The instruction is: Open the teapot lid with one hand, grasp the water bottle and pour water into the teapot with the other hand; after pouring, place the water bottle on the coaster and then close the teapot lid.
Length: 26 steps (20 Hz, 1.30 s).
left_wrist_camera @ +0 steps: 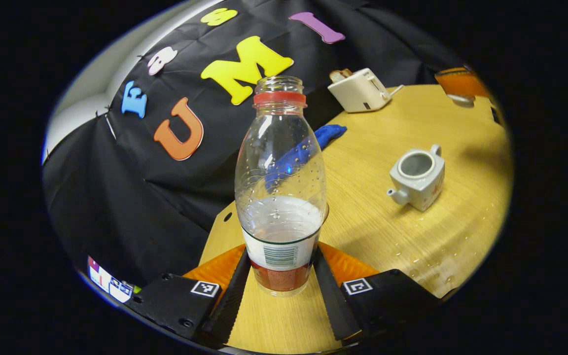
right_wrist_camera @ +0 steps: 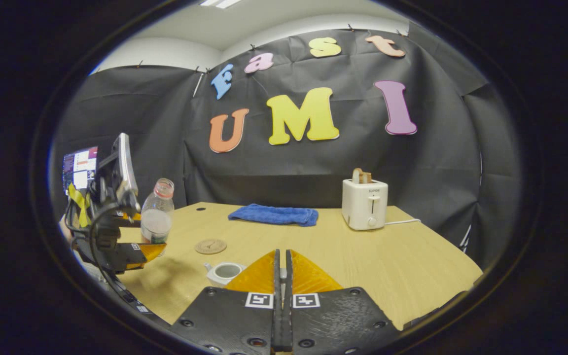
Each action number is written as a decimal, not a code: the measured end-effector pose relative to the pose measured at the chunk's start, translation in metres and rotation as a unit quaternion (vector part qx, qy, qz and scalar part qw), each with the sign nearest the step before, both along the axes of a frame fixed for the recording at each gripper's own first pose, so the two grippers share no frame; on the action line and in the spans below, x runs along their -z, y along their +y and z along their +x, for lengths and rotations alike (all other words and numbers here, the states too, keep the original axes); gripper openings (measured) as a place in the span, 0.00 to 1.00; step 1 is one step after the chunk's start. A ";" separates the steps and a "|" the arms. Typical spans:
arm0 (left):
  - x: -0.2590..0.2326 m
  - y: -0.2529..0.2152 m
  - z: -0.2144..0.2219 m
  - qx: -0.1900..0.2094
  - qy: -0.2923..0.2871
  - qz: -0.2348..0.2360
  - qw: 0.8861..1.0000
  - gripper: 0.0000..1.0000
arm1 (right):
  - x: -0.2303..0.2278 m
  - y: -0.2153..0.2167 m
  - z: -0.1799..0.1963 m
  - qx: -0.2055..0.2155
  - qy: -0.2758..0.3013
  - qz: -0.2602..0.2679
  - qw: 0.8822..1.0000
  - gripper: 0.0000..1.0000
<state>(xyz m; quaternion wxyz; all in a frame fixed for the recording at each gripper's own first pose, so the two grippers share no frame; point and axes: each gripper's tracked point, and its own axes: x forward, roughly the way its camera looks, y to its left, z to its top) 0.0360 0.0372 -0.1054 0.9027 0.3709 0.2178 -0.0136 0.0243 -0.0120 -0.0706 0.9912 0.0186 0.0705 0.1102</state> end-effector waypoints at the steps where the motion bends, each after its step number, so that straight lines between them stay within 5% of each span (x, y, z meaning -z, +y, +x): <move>1: 0.001 0.001 0.002 0.005 0.002 0.023 1.000 0.76 | 0.001 -0.003 0.000 0.001 0.001 0.002 1.000 0.00; 6: 0.000 0.004 0.009 0.034 0.006 0.150 0.988 0.75 | 0.006 -0.017 -0.003 0.007 0.006 0.000 1.000 0.00; 11: -0.006 0.003 0.012 0.056 -0.002 0.264 0.963 0.79 | 0.009 -0.029 -0.006 0.013 0.008 0.002 1.000 0.02; 17: -0.012 0.002 0.013 0.071 -0.004 0.344 0.936 0.75 | 0.012 -0.034 -0.007 0.014 0.010 0.004 1.000 0.02; 26: -0.018 -0.006 0.013 0.100 0.009 0.402 0.910 0.75 | 0.014 -0.044 -0.009 0.021 0.011 -0.001 1.000 0.02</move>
